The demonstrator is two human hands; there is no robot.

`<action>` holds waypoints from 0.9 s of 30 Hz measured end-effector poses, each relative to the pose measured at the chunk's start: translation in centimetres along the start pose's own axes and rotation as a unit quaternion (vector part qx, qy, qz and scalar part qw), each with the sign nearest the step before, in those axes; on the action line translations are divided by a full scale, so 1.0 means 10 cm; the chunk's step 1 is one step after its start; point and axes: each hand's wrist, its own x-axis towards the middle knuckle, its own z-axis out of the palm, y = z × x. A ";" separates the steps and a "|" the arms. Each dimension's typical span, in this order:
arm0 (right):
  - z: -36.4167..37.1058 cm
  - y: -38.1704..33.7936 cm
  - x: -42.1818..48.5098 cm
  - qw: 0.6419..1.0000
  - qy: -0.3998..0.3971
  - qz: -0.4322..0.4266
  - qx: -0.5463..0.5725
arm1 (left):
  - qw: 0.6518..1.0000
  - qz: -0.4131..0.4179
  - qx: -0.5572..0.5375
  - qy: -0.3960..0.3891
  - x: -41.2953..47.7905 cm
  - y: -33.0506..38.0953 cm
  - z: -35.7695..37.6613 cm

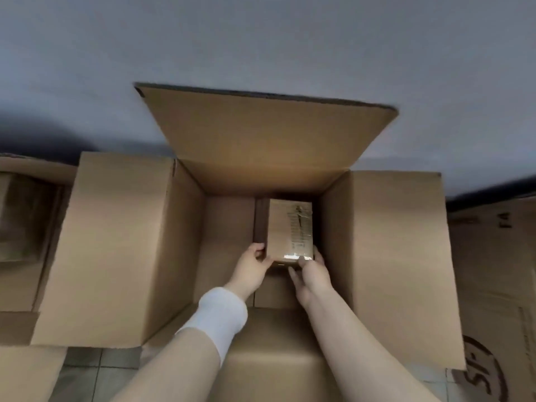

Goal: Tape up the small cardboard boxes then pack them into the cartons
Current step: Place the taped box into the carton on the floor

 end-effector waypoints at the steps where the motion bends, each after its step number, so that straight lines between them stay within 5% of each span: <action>1: 0.03 0.01 0.10 1.000 0.011 -0.003 0.015 | 1.000 -0.006 -0.004 -0.005 0.08 -0.01 0.03; 9: 0.24 0.07 0.41 0.988 0.122 0.032 0.085 | 0.998 -0.008 -0.051 -0.020 0.44 -0.02 0.13; 16: 0.15 -0.04 0.22 0.989 0.094 0.080 0.077 | 0.998 -0.031 -0.051 -0.014 0.25 0.08 0.21; 27: -0.08 -0.33 -2.68 0.995 -0.015 0.012 -0.097 | 0.982 -0.086 -0.142 0.092 -2.59 0.88 -0.70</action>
